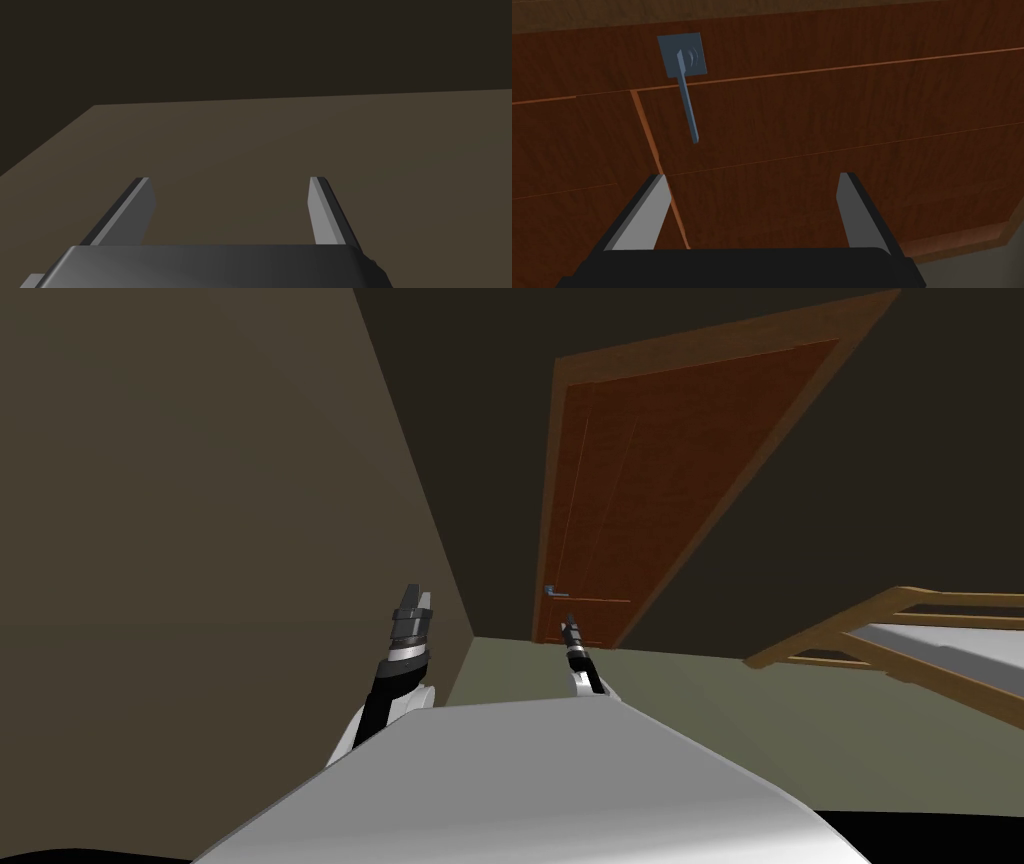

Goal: Pull the door open

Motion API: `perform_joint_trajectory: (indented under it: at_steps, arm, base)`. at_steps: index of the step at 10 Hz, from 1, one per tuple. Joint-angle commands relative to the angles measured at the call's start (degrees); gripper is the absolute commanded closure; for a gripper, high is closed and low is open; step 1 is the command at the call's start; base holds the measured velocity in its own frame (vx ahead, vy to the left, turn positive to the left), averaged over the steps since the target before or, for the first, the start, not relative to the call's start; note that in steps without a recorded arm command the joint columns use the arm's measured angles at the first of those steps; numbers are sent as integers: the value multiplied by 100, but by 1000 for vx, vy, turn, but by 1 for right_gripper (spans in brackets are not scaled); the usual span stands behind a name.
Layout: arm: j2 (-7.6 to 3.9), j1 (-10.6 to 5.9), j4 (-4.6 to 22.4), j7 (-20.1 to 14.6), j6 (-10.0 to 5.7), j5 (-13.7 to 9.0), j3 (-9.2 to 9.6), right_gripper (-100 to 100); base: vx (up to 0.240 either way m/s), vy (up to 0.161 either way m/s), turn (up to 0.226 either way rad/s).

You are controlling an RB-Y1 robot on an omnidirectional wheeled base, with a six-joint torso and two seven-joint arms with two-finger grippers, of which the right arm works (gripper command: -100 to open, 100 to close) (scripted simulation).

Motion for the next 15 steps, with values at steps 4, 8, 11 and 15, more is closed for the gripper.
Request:
perform_joint_trajectory:
  at_steps: [4,8,11,15]
  arm:
    - [-77,-283,752,-22,-136,-154,27,-100]
    - [-123,-472,1280,-28,-234,-265,51,-100]
    - [-179,-707,1936,-35,-354,-403,81,-100]
    - [-205,-768,2114,-37,-376,-449,89,-100]
  base:
    - [104,-18,34]
    - [90,-19,28]
    - [156,-25,46]
    - [97,-24,18]
